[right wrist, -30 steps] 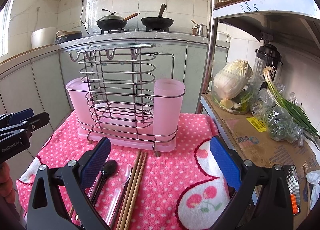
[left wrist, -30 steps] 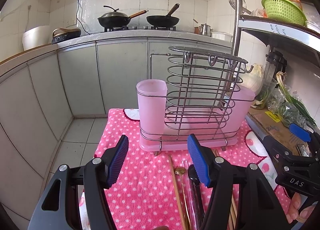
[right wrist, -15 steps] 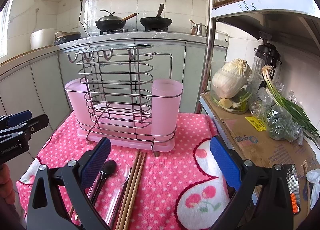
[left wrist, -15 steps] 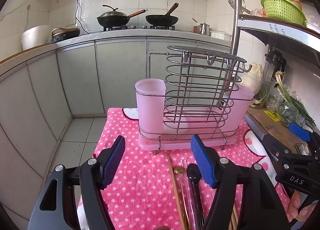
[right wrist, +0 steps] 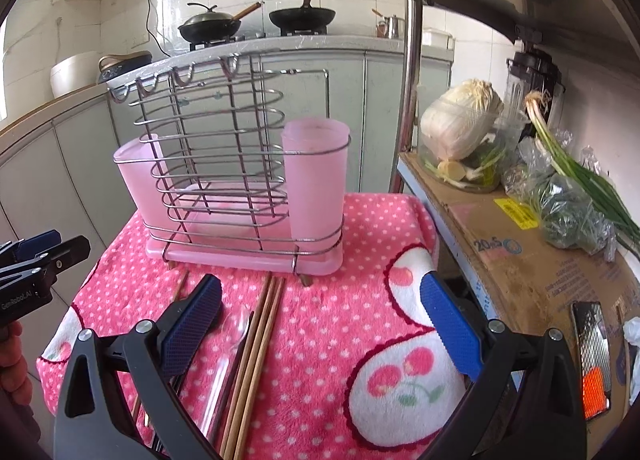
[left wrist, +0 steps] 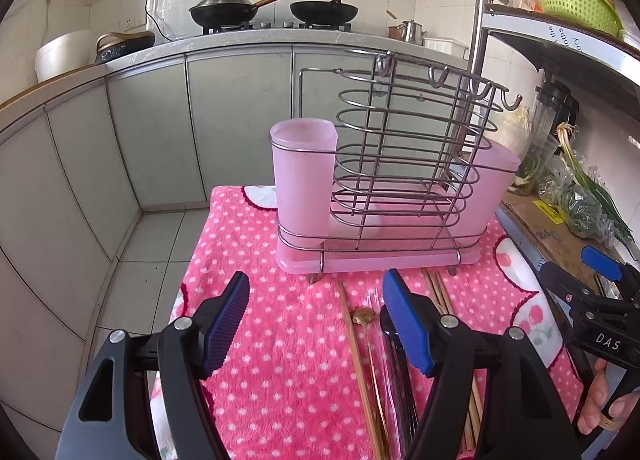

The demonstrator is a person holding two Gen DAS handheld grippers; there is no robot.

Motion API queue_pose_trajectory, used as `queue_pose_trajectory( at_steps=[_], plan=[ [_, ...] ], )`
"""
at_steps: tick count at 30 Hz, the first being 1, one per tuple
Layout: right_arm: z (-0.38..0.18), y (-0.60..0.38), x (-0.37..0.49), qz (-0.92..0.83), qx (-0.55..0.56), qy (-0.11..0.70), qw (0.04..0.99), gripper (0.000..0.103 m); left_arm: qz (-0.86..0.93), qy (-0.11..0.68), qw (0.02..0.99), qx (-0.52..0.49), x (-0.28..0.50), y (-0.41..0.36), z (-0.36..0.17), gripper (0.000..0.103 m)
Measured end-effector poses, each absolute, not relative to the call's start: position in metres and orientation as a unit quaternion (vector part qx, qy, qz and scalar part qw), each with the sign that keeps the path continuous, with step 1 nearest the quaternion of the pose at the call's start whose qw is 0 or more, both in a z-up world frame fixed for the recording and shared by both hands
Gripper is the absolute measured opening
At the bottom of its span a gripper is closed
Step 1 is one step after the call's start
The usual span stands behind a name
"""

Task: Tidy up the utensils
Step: 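Lower the left tool and grasp a wooden chopstick while the right tool approaches the chopsticks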

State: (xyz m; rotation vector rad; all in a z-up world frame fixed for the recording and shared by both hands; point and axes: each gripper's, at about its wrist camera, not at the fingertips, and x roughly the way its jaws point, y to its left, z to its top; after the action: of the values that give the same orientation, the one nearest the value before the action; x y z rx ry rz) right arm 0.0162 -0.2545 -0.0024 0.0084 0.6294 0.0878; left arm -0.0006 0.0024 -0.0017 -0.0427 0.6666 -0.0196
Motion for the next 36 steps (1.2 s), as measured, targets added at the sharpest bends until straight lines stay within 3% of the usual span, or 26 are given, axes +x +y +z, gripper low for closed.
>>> queue_pose_trajectory(
  at_steps=[5,9,11,15,17,26,36],
  plan=[
    [-0.011,-0.264,0.022,0.046,0.020,0.337,0.940,0.099,-0.017,0.362,0.931,-0.044,0.007,0.015,-0.015,0.068],
    [-0.021,-0.268,0.028,0.055,0.034,0.363,0.930,0.086,-0.031,0.398,0.914,-0.070,0.014,0.024,-0.027,0.067],
    [-0.026,-0.269,0.031,0.062,0.043,0.379,0.922,0.074,-0.038,0.417,0.905,-0.077,0.019,0.027,-0.033,0.063],
    [-0.039,-0.272,0.037,0.080,0.067,0.414,0.904,0.052,-0.057,0.466,0.877,-0.107,0.034,0.032,-0.046,0.037],
    [-0.045,-0.275,0.040,0.093,0.089,0.431,0.893,0.045,-0.070,0.488,0.862,-0.120,0.043,0.031,-0.053,0.033],
    [-0.062,-0.287,0.051,0.115,0.156,0.469,0.861,0.041,-0.090,0.566,0.810,-0.123,0.083,0.008,-0.090,0.030],
    [-0.071,-0.289,0.061,0.120,0.177,0.489,0.846,0.041,-0.087,0.604,0.786,-0.094,0.104,-0.018,-0.119,0.016]
  ],
)
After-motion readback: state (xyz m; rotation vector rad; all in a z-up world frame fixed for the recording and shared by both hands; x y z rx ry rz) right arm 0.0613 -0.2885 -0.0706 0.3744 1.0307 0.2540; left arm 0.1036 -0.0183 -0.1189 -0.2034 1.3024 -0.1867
